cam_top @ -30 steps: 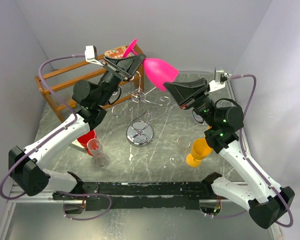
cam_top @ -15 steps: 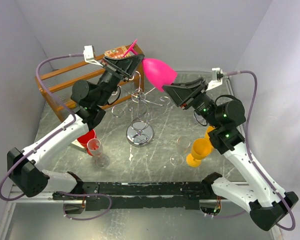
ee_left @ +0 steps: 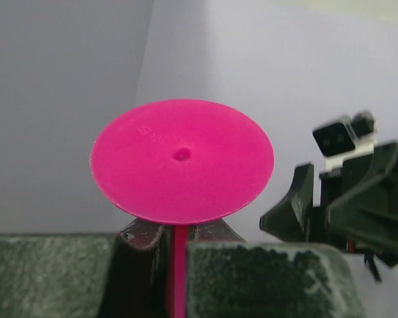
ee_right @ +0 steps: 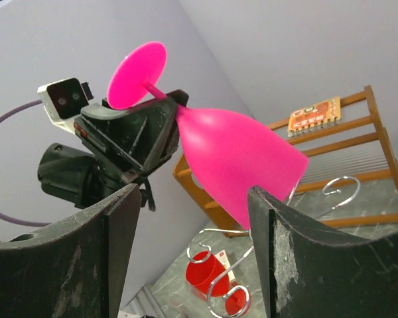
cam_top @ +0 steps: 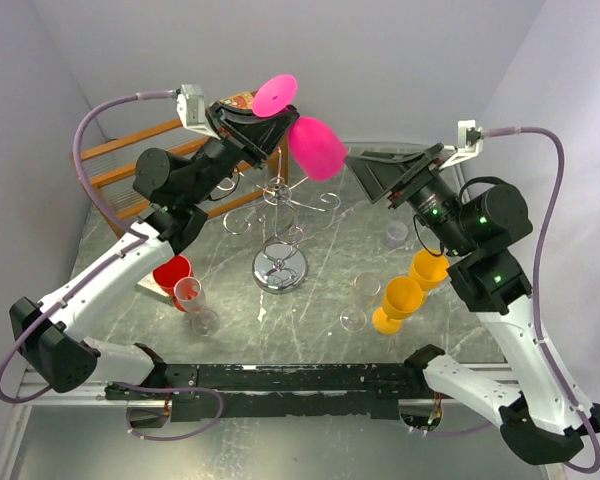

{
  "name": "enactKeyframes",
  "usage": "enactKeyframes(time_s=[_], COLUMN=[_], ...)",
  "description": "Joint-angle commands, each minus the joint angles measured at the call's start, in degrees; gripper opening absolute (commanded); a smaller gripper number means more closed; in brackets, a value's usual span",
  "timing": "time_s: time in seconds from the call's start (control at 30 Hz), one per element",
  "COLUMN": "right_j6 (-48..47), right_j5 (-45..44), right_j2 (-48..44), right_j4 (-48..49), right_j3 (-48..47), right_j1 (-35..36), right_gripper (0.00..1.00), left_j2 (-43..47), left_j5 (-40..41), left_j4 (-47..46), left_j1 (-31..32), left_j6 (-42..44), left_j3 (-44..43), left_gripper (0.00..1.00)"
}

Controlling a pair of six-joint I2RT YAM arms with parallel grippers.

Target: Place the wine glass upside down on the wine glass rack

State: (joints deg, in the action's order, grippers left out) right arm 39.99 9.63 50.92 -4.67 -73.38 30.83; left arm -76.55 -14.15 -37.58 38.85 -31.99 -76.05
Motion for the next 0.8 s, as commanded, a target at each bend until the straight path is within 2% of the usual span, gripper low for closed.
enactKeyframes(time_s=[0.0,0.1,0.23,0.4,0.57,0.77], right_j6=[0.1,3.5,9.4,15.0,18.3,21.6], right_j5=[5.1,8.9,13.6,10.6,11.4,11.6], right_j2=[2.1,3.4,5.4,8.0,10.8,12.0], right_j4=[-4.2,-1.8,2.4,2.1,2.7,3.9], right_j3=[-5.3,-7.1,-7.5,-8.6,-9.9,-9.7], right_j1=[0.2,0.2,0.2,0.2,0.2,0.2], right_gripper=[0.65,0.65,0.63,0.54,0.5,0.41], left_j2=[-1.3,-2.5,-4.0,-4.3,-4.6,-4.5], left_j5=[-13.0,-18.4,-20.3,-22.0,-23.4,-23.5], left_j4=[-5.9,-9.0,-8.7,-6.3,-6.0,-5.8], left_j1=[0.3,0.3,0.3,0.4,0.3,0.4], left_j6=[15.2,20.3,27.3,34.4,36.0,36.5], left_j3=[-1.7,-1.4,-2.2,-2.2,-1.7,-1.2], left_gripper=[0.07,0.07,0.07,0.07,0.07,0.07])
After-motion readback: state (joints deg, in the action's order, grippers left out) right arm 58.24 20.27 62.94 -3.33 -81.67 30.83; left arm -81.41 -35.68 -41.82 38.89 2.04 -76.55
